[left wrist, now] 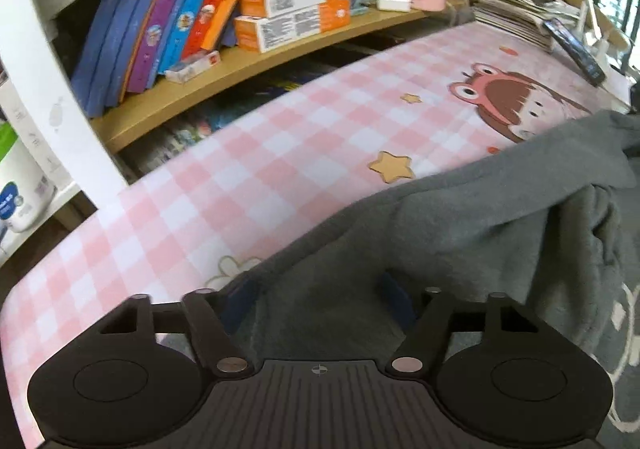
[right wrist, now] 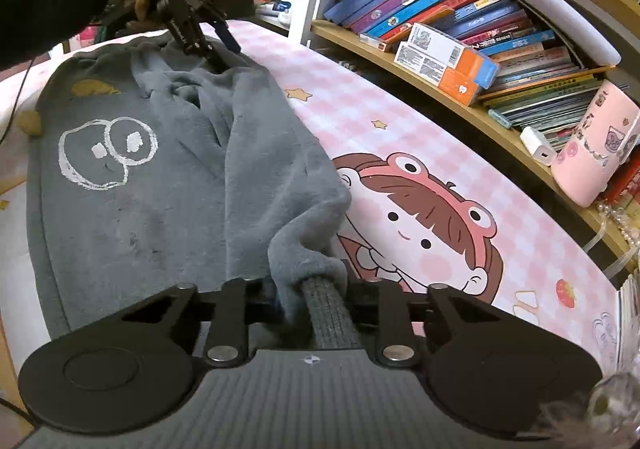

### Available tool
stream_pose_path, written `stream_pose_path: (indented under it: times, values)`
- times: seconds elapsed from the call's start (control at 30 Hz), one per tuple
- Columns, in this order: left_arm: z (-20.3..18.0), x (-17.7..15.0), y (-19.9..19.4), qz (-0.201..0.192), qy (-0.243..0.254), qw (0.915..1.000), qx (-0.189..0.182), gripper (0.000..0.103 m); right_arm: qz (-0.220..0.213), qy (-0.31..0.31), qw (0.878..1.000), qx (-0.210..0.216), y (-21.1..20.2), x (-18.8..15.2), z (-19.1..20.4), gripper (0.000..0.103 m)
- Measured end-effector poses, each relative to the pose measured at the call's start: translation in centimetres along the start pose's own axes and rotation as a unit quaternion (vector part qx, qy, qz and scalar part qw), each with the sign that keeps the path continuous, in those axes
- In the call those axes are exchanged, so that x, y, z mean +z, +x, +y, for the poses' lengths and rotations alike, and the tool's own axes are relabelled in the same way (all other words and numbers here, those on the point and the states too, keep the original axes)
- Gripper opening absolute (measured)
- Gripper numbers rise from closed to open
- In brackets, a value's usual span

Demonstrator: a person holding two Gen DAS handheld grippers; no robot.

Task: Fold clothes

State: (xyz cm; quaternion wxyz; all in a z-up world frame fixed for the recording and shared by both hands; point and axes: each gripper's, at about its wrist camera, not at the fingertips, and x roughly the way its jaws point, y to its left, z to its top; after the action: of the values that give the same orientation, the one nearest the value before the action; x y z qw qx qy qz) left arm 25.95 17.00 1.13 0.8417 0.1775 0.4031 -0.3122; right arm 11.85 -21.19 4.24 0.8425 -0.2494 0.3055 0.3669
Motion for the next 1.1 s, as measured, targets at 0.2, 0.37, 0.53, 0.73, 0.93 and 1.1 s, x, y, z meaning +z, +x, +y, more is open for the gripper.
stream_pose_path:
  times: [0.2, 0.37, 0.53, 0.73, 0.93, 1.1]
  values:
    - [-2.5, -1.3, -3.5, -0.050, 0.033, 0.9979, 0.023, 0.014, -0.031, -0.037, 0.995, -0.084, -1.8, 0.5, 1.3, 0.013]
    - [-5.6, -3.6, -11.5, -0.174, 0.021, 0.9806, 0.087, 0.009, -0.085, -0.100, 0.972, -0.193, -4.9, 0.2, 4.1, 0.013]
    - [-12.8, -8.9, -17.1, -0.222, 0.044, 0.9692, 0.096, 0.005, -0.093, -0.127, 0.970, -0.183, -7.5, -3.0, 7.7, 0.013]
    - [-19.0, -15.8, -17.9, -0.191, -0.009, 0.9774, 0.091, 0.012, -0.025, -0.121, 0.986, -0.111, -7.2, -7.7, 11.1, 0.023]
    - [-20.5, -20.6, -18.1, -0.209, -0.112, 0.9651, 0.110, 0.015, -0.048, -0.007, 0.995, -0.087, -8.6, -8.7, 10.6, 0.034]
    - [-20.0, -21.0, -18.8, -0.253, -0.178, 0.9422, 0.129, 0.040, -0.072, 0.084, 0.991, -0.071, -10.4, -9.6, 9.8, 0.045]
